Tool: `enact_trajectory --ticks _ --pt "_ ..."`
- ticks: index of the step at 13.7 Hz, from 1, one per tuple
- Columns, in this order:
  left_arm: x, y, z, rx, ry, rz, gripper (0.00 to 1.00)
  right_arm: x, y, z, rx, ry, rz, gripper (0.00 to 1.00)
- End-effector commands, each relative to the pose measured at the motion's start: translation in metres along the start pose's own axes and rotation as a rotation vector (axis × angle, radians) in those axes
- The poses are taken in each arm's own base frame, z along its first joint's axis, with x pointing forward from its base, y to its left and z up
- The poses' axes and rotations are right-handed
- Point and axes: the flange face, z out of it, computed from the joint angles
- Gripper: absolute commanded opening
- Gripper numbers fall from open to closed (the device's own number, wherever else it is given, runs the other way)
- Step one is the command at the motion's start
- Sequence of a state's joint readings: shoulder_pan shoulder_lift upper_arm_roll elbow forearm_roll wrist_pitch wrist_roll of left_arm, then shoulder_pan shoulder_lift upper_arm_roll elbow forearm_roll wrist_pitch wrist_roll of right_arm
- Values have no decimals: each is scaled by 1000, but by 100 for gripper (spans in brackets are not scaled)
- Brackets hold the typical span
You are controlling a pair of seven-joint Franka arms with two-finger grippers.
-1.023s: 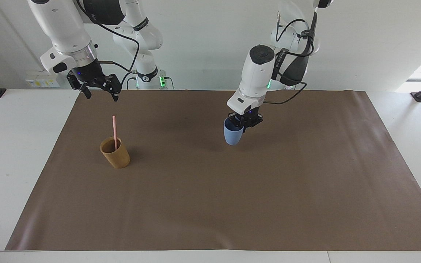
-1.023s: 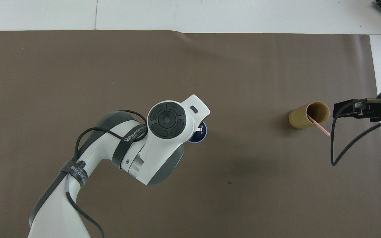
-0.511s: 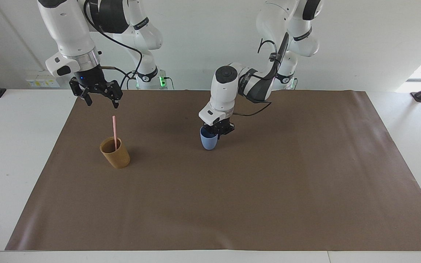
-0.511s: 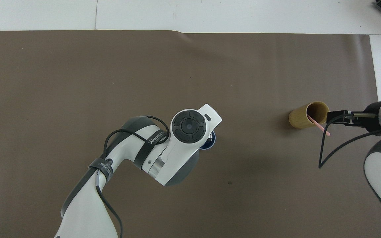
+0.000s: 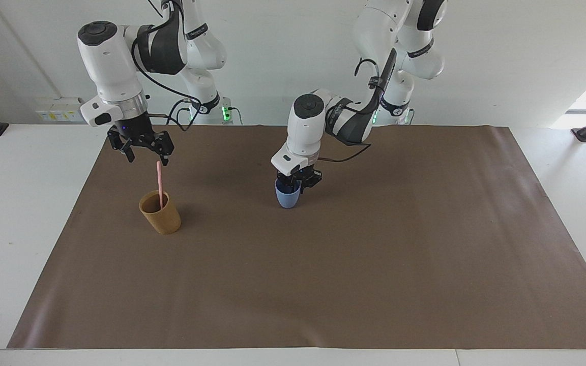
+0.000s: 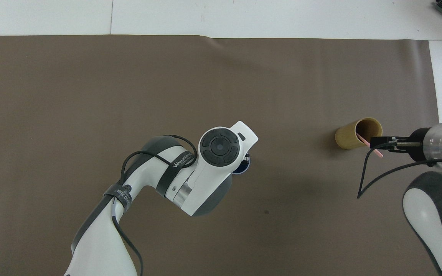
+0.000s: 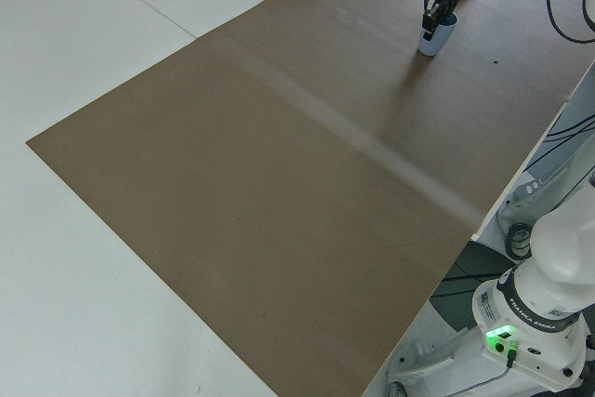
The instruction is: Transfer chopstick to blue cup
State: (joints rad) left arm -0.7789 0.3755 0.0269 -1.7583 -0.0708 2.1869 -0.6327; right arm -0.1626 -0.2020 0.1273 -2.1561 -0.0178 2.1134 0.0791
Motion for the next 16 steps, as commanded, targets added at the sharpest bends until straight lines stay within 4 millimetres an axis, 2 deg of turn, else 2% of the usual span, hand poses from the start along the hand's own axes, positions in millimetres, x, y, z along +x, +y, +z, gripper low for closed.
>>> enact_trajectory --ticks 1,3,4,6,8,9,12,13,14,16 --pt "15 -23 -37 -16 7 -56 100 -16 1 12 3 65 -74 100" --pt "22 -47 -72 -17 19 -84 100 -20 2 18 8 76 -123 100" --pt "28 -66 -91 -19 23 -107 100 -21 -1 17 8 79 -135 100" --pt "40 -117 -134 -26 35 -166 100 -24 -4 19 8 77 -175 95" --pt "44 -171 -162 -9 7 -150 100 -27 -3 21 4 91 -238 82" --pt "43 -195 -175 -3 -9 -150 100 -30 -3 29 0 109 -292 81" --pt "45 -258 -193 12 -56 -148 100 -31 -5 33 -8 145 -374 79" --pt "47 -279 -194 14 -69 -157 100 -33 -4 35 -9 139 -399 63" --pt "48 -294 -194 16 -81 -162 100 -35 -4 38 -12 131 -445 57" --pt "51 -322 -194 16 -93 -177 100 -35 -3 39 -14 129 -476 56"
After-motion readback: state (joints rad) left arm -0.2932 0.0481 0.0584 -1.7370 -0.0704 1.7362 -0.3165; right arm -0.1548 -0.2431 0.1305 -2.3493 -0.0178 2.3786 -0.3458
